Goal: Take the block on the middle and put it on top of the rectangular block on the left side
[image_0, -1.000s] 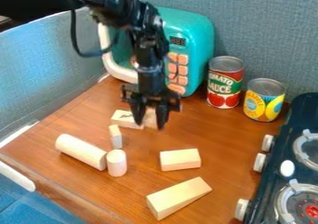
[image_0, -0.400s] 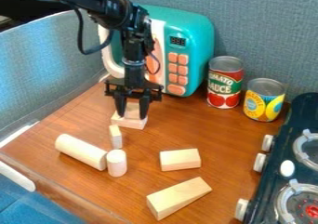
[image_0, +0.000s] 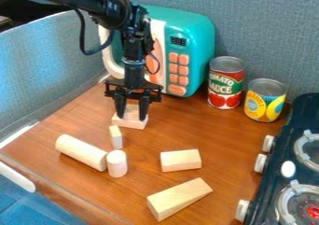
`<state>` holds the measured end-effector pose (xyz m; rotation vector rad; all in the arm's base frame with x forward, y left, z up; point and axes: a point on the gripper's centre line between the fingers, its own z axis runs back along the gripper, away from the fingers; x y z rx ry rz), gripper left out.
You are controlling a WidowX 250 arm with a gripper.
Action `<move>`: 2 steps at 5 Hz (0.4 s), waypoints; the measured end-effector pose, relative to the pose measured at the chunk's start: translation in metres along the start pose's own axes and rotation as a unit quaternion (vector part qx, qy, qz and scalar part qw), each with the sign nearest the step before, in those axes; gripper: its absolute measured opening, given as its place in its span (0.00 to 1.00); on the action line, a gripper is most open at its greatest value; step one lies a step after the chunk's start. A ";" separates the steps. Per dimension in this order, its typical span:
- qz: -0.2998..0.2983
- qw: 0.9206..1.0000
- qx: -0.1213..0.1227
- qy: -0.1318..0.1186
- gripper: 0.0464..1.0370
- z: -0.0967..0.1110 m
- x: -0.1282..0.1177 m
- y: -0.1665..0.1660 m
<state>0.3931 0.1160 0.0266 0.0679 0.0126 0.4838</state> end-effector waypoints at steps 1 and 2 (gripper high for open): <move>-0.009 1.000 -0.009 0.006 0.53 0.001 -0.001 -0.002; -0.004 1.000 -0.009 0.012 0.60 0.001 -0.003 0.000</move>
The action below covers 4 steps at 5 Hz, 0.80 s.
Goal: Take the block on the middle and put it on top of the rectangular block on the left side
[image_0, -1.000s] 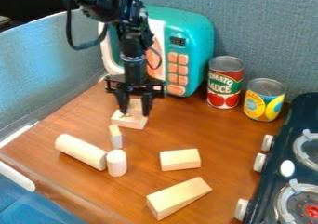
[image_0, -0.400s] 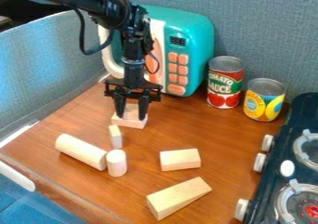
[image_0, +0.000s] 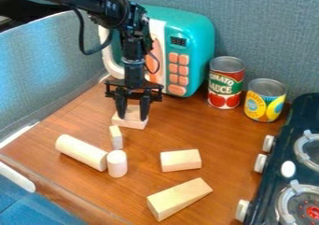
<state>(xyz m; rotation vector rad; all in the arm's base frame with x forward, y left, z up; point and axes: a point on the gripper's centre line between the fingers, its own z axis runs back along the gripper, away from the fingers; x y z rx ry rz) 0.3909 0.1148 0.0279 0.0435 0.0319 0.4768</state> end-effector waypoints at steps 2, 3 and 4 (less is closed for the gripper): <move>0.024 1.000 -0.009 0.008 0.97 0.000 -0.001 0.007; 0.041 0.999 -0.018 0.010 0.96 -0.003 -0.001 0.010; 0.043 0.999 -0.017 -0.002 0.96 0.007 -0.005 0.001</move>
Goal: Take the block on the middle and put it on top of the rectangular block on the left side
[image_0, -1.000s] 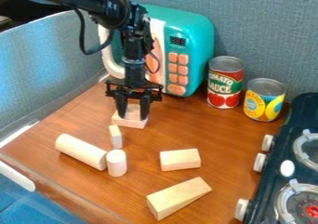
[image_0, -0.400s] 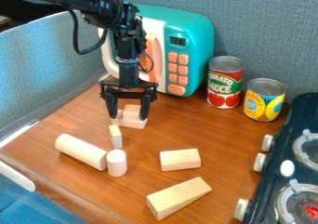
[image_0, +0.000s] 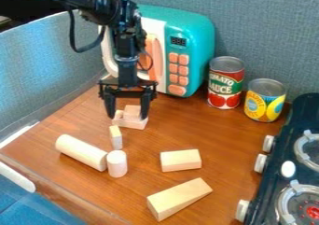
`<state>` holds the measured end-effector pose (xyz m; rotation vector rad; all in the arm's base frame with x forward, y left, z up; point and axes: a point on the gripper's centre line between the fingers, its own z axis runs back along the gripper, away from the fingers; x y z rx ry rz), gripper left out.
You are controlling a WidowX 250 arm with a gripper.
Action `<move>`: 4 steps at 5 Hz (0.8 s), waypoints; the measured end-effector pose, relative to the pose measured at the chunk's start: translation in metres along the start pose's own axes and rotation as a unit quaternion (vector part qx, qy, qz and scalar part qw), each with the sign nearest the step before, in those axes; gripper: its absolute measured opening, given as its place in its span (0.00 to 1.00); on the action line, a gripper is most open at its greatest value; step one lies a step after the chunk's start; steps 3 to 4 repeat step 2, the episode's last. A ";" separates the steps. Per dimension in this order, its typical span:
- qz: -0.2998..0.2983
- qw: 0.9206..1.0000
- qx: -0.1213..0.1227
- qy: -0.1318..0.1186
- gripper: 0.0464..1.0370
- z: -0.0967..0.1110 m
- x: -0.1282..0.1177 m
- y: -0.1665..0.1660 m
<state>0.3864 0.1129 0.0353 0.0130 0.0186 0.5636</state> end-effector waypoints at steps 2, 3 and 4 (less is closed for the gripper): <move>-0.012 0.998 0.011 -0.054 0.96 0.051 -0.030 -0.021; -0.012 0.998 0.011 -0.054 0.96 0.051 -0.030 -0.021; -0.012 0.998 0.011 -0.054 0.96 0.051 -0.030 -0.021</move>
